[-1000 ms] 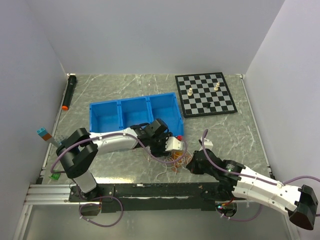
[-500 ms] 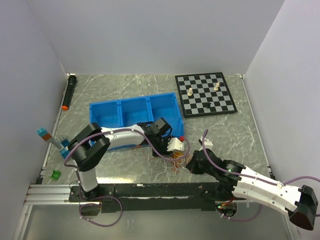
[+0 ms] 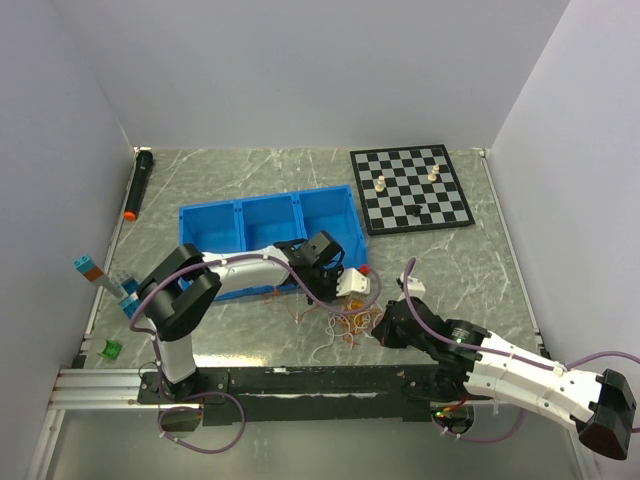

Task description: Untangle the cables

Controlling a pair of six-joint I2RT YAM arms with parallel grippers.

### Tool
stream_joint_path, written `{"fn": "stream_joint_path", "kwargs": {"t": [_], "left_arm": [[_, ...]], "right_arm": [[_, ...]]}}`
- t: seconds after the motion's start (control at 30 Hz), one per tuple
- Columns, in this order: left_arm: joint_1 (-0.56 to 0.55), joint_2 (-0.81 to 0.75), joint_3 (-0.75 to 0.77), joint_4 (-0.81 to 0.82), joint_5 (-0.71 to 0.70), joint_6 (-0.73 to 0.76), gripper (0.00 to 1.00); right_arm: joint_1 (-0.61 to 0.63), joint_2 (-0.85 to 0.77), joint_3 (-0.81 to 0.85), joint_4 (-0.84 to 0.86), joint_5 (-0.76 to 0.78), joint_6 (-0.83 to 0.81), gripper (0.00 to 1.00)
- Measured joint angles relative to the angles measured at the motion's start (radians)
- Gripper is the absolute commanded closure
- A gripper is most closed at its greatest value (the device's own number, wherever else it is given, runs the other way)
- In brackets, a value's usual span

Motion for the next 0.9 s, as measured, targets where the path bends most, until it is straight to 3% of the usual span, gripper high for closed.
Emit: {"fn": "stream_joint_path", "kwargs": {"t": [0.27, 0.5, 0.67, 0.77, 0.9], "left_arm": [[0.031, -0.092, 0.138, -0.104, -0.027, -0.133, 0.99], [0.201, -0.280, 0.482, -0.338, -0.069, -0.167, 0.99], [0.203, -0.460, 0.691, -0.431, -0.141, -0.163, 0.99], [0.194, -0.561, 0.781, -0.425, -0.220, -0.153, 0.99], [0.194, -0.689, 0.778, -0.288, -0.383, -0.105, 0.99]], "right_arm": [[0.000, 0.006, 0.015, 0.000, 0.007, -0.017, 1.00], [0.000, 0.029, 0.021, 0.025, 0.018, -0.018, 1.00], [0.000, 0.096, 0.021, 0.046, 0.019, -0.018, 1.00], [0.000, 0.147, 0.021, 0.051, 0.025, -0.018, 1.00], [0.000, 0.196, 0.022, 0.051, 0.025, -0.018, 1.00]]}}
